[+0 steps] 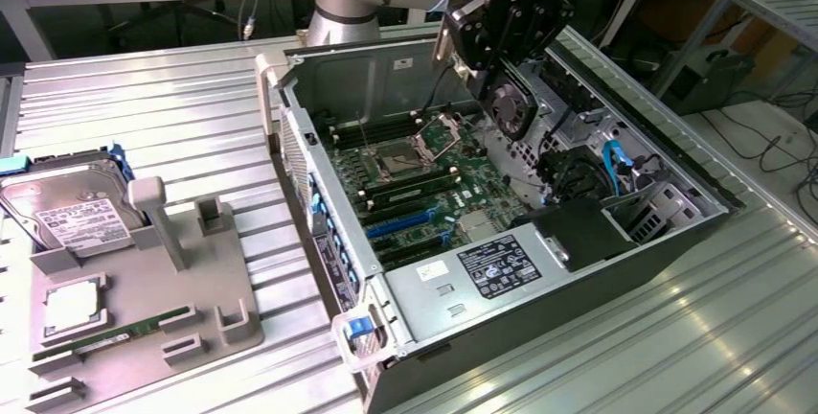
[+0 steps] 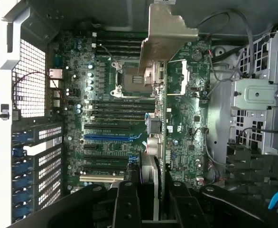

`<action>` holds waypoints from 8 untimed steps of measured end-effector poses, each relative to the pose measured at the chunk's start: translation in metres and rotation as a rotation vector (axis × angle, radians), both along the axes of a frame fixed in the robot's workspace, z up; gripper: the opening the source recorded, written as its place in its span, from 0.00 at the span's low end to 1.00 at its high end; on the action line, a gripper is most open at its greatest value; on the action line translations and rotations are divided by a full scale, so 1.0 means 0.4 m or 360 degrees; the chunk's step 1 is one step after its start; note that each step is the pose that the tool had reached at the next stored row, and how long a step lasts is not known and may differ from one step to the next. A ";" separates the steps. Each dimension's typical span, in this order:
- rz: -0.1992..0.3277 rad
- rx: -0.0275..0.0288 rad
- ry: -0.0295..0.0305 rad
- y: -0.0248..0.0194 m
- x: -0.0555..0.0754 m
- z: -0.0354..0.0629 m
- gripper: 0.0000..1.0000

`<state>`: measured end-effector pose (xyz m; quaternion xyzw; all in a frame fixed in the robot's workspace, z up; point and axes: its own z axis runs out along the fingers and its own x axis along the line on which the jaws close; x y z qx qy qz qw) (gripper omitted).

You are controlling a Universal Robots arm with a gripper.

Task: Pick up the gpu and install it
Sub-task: 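Pick up the gpu and move the gpu toward the slot, then insert the gpu into the slot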

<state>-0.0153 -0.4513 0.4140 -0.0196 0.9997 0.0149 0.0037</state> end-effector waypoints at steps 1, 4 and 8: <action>0.0000 0.00000 0.00001 0.000 0.002 0.000 0.28; 0.0000 0.00000 0.00000 0.000 0.002 0.000 0.28; 0.0000 0.00000 0.00000 0.000 0.002 0.000 0.28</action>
